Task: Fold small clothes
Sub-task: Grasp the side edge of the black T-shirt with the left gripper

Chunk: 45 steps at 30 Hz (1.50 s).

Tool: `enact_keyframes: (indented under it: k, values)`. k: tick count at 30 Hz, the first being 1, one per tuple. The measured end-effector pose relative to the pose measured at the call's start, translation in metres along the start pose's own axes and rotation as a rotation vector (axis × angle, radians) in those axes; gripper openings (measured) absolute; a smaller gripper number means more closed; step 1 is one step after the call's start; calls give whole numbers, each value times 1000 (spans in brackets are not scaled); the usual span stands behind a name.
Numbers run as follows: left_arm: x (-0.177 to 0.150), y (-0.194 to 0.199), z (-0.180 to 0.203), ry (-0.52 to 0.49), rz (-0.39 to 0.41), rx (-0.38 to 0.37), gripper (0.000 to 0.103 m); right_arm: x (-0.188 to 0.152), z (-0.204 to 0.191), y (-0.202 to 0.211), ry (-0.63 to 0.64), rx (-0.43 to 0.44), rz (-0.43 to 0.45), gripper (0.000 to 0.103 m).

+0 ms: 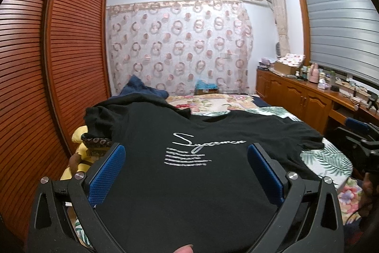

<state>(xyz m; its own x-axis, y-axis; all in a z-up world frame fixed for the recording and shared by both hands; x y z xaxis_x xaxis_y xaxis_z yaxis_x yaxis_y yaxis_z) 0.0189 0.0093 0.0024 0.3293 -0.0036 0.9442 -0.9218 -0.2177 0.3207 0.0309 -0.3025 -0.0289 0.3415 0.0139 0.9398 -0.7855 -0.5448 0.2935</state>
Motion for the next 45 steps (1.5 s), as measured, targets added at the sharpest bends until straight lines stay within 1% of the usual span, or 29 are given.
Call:
enact_keyframes:
  k: [6, 10, 18, 21, 23, 25, 30, 35, 38, 41, 44, 45]
  values:
    - [-11, -28, -13, -5, 10, 66, 103, 1, 1, -13, 0, 13, -21, 103]
    - [-17, -45, -23, -6, 10, 83, 103, 4, -1, -23, 20, 22, -26, 103]
    - [-20, -82, -46, -1, -27, 92, 103, 9, 3, -57, 52, 41, -45, 103]
    - [-17, -95, -56, -7, -32, 83, 103, 8, 4, -68, 64, 45, -53, 103]
    - [-14, -105, -60, -28, -44, 62, 103, 9, 6, -78, 62, 57, -60, 103]
    - [-9, -116, -66, -41, -62, 65, 103, 9, 8, -87, 65, 64, -70, 103]
    - [-2, -147, -86, -52, -148, 14, 103, 11, 9, -108, 60, 85, -87, 103]
    - [1, -172, -113, -92, -179, 66, 103, 17, 11, -124, 60, 116, -107, 103]
    - [1, -184, -131, -105, -199, 73, 103, 24, 14, -134, 56, 135, -127, 103]
    - [3, -192, -144, -104, -222, 54, 103, 31, 17, -146, 60, 150, -142, 103]
    - [7, -202, -156, -82, -246, 15, 102, 37, 19, -158, 72, 166, -171, 103]
    - [10, -205, -158, -79, -249, 10, 100, 37, 20, -161, 75, 174, -179, 103]
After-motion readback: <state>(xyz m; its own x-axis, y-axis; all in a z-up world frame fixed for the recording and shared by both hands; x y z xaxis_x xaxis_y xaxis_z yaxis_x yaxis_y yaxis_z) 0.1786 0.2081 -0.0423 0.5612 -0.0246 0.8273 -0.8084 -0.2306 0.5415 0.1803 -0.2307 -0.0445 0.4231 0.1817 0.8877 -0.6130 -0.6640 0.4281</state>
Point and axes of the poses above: each gripper's, at about its wrist camera, not at the fingertips, and y roughly against the way its jaws point, z to its right, x to its top, the point moved 2 cm from there along -y, roughly the way its jaws point, and after that the axes turned 11 degrees about x, right-handed, at the moved point
